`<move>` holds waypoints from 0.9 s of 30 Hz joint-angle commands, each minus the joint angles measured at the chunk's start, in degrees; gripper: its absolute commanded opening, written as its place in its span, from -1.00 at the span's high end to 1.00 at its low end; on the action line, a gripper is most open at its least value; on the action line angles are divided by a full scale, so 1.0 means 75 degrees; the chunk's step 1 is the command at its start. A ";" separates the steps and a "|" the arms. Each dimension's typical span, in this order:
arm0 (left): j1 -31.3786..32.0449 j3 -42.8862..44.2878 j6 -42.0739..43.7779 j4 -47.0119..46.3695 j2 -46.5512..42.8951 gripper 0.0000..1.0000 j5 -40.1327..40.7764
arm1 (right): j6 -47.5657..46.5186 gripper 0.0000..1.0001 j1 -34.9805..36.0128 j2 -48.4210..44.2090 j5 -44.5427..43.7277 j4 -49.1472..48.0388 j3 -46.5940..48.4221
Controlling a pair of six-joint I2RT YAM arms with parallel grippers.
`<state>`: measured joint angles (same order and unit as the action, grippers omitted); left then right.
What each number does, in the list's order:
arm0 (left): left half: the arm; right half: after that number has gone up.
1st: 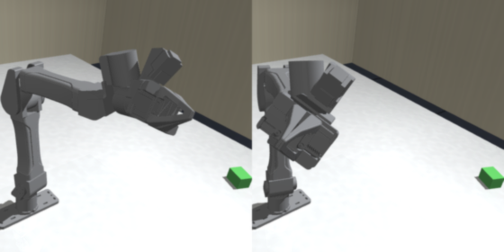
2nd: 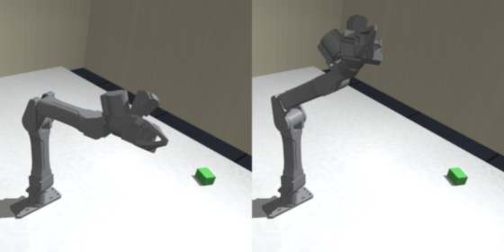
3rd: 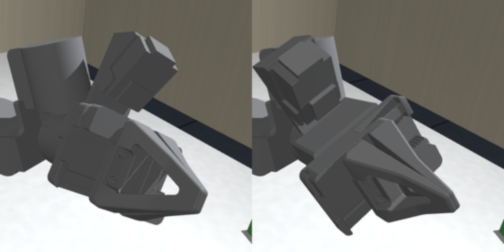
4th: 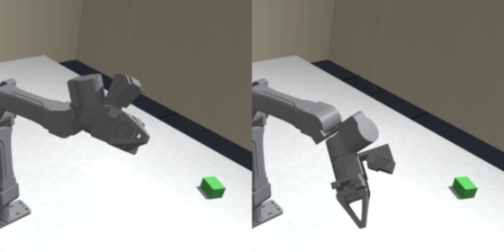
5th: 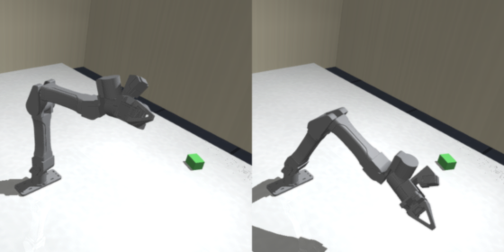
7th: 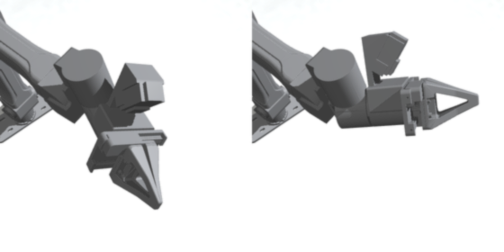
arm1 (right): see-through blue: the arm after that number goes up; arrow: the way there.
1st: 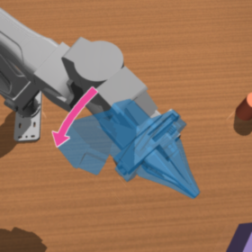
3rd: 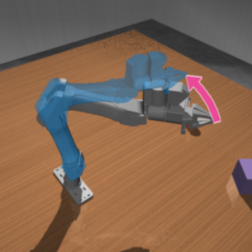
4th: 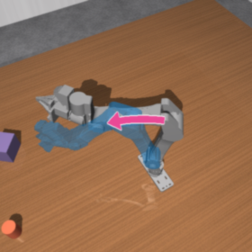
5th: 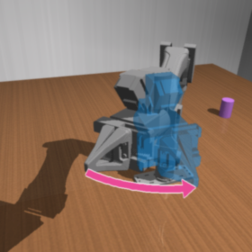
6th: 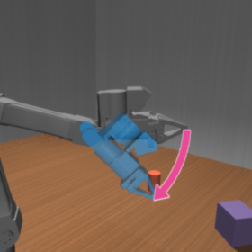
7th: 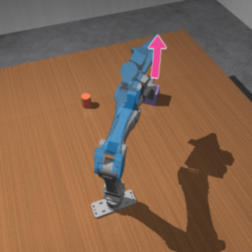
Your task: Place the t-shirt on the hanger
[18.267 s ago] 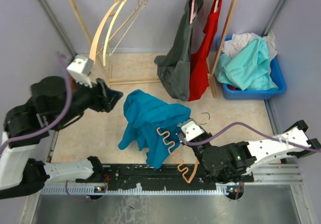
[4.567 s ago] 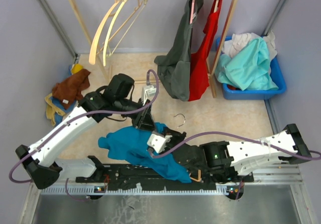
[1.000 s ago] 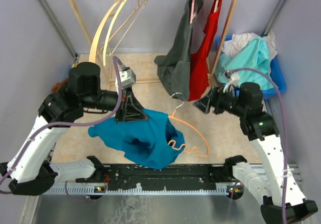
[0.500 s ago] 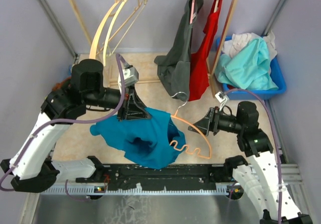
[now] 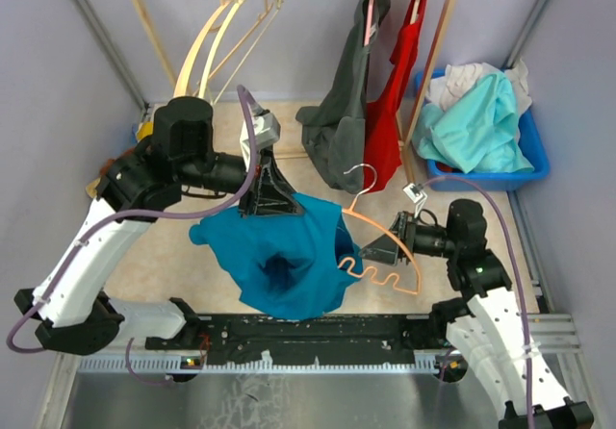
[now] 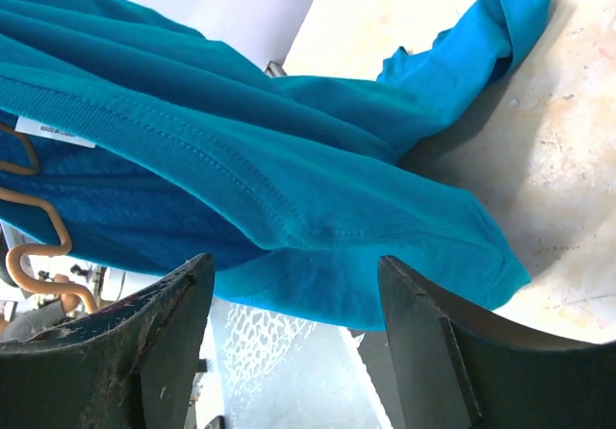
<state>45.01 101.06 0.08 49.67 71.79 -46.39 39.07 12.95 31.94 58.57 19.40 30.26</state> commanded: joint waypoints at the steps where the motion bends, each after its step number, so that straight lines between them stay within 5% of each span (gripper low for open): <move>1: 0.0019 0.0355 0.0132 -0.0604 0.0121 1.00 -0.0427 | -0.0025 -0.36 -0.0030 0.0009 0.0354 -0.0475 0.0019; 16: 0.0019 0.0471 0.0125 -0.0919 0.0503 1.00 -0.0582 | -0.0537 -0.32 0.0006 0.0759 -0.0376 -0.0423 0.0037; 27: 0.0016 0.0260 0.0070 -0.1080 0.0364 1.00 -0.0688 | -0.0181 -0.32 0.1030 0.1206 -0.1914 -0.0841 0.0351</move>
<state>45.01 102.32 0.12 45.84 75.96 -49.08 36.07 18.61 40.95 48.73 17.50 30.00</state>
